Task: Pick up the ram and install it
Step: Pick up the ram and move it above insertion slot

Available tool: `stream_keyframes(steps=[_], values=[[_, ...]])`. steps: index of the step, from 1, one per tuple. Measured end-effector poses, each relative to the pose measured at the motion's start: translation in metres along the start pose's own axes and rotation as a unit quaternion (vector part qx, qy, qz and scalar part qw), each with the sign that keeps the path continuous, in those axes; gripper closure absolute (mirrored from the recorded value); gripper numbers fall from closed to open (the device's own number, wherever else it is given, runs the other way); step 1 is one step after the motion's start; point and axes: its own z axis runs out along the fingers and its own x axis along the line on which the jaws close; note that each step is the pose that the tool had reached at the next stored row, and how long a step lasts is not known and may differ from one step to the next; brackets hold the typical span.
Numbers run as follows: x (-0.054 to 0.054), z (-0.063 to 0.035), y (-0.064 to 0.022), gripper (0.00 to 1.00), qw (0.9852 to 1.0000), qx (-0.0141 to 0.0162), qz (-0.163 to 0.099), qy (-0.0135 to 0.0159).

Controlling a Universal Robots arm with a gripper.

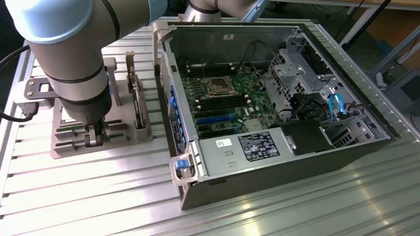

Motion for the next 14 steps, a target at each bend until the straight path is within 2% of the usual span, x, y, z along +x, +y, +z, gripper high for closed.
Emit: stream_keyframes(steps=[14], values=[[-0.001, -0.0246, 0.0011, 0.88, 1.0000, -0.0001, 0.000, 0.0000]])
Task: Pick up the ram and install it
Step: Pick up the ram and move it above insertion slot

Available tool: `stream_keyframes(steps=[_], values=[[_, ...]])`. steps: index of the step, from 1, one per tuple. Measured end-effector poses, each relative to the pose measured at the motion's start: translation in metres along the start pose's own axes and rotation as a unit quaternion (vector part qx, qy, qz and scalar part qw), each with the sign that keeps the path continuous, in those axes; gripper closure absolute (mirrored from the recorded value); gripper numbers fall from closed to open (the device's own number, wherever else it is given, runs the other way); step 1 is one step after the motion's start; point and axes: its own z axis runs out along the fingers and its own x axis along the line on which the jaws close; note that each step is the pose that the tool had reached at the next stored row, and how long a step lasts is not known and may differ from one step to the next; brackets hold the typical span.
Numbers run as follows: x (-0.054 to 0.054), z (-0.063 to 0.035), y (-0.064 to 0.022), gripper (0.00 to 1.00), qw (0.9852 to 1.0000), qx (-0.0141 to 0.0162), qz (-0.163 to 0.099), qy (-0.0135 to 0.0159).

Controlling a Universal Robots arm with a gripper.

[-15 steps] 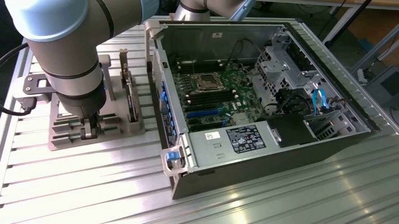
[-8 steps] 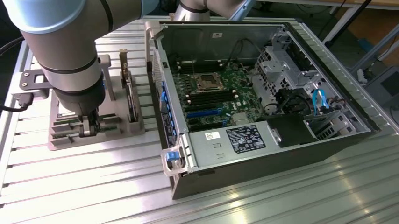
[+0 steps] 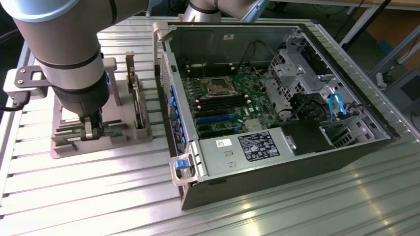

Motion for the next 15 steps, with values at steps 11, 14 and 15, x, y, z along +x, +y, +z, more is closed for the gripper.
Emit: stream_keyframes(steps=[11, 14, 15], values=[[-0.001, -0.0226, 0.0010, 0.88, 1.0000, 0.0000, 0.000, 0.0006], [-0.001, -0.0285, 0.0012, 0.88, 1.0000, 0.0000, 0.000, 0.0006], [-0.001, -0.0316, 0.0013, 0.88, 1.0000, 0.0000, 0.000, 0.0006]])
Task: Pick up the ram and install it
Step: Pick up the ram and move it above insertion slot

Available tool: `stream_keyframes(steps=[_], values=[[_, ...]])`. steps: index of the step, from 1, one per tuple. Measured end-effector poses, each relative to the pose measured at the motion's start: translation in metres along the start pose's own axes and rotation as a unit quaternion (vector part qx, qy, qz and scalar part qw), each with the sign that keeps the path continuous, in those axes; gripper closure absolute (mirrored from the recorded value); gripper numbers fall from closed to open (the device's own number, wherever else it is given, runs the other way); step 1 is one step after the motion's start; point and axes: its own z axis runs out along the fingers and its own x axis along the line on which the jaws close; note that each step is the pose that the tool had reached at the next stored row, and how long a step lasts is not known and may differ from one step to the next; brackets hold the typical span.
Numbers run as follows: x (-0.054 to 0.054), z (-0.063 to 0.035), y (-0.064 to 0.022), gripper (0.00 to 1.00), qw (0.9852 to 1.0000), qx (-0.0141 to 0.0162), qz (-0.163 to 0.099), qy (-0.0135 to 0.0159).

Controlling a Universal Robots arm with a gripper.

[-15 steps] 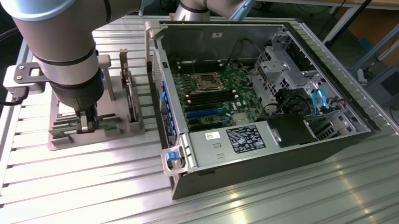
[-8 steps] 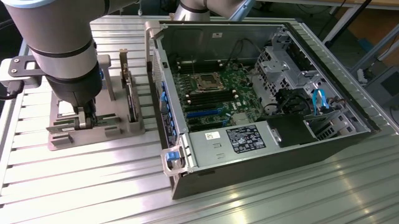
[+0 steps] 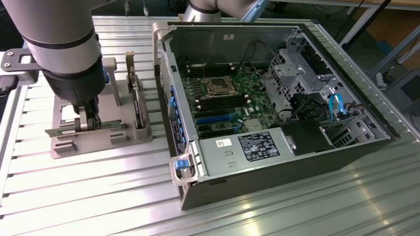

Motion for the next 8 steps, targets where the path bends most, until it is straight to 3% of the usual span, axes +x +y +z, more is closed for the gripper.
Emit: stream_keyframes(steps=[8], values=[[-0.001, -0.0236, 0.0008, 0.88, 1.0000, 0.0000, 0.000, 0.0013]])
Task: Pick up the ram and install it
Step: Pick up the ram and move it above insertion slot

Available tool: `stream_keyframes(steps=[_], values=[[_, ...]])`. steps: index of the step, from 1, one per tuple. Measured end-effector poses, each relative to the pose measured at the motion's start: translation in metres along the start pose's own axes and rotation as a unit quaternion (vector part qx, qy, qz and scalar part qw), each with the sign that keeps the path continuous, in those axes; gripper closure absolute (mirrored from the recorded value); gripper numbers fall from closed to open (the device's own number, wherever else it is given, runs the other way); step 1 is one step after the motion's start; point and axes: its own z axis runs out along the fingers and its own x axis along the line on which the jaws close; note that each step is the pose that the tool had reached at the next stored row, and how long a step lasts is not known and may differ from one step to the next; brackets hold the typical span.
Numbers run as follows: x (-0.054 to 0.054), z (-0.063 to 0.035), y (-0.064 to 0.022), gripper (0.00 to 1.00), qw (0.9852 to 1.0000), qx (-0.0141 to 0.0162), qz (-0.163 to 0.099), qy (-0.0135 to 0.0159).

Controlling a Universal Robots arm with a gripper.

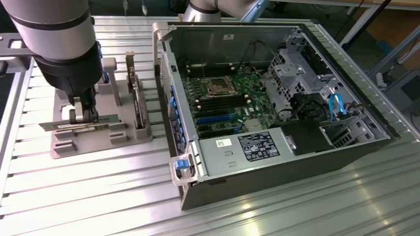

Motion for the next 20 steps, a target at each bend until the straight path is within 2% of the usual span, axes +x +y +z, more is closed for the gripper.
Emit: stream_keyframes(steps=[20], values=[[-0.001, -0.0623, 0.0022, 0.88, 1.0000, 0.0000, 0.000, 0.0015]])
